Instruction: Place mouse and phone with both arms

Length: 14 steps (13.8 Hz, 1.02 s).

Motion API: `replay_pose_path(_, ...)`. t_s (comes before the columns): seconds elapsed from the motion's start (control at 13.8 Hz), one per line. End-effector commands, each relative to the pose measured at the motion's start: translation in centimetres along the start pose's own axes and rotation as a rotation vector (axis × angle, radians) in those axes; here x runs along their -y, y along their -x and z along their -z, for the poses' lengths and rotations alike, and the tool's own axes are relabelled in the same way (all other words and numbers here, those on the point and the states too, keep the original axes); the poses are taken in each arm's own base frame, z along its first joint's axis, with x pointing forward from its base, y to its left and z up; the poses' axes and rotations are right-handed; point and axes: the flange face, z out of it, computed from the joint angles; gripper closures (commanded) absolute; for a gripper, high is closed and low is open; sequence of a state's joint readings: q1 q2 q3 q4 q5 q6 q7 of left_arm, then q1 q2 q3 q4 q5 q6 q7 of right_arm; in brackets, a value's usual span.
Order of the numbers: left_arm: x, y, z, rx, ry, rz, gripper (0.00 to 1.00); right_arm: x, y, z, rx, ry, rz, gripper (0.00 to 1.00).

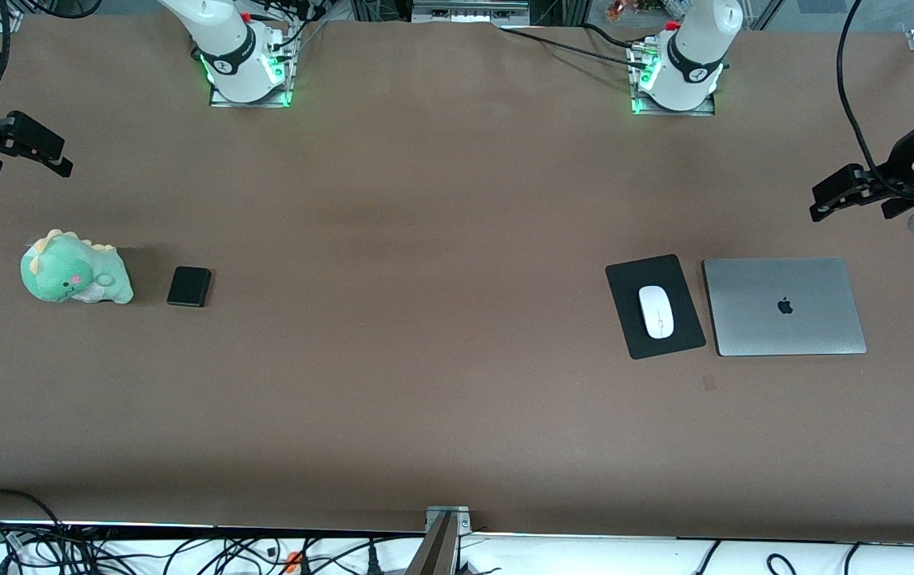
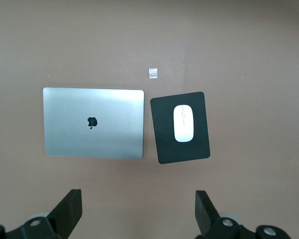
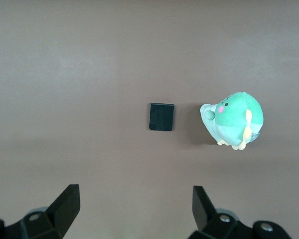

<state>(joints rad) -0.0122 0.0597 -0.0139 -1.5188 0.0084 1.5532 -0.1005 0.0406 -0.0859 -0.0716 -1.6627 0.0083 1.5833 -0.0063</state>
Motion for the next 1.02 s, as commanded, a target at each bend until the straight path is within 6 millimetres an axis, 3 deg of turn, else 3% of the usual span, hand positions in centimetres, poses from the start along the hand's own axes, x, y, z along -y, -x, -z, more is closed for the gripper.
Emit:
replay_pose_path(0.0, 0.20, -0.32, 0.50, -0.009, -0.003, -0.017, 0.00, -0.26, 0.54, 0.82, 0.006, 0.014, -0.014, 0.00)
replay_pose_path(0.95, -0.14, -0.31, 0.51, -0.009, 0.005, -0.021, 0.00, -0.10, 0.58, 0.67, 0.015, 0.016, -0.035, 0.00)
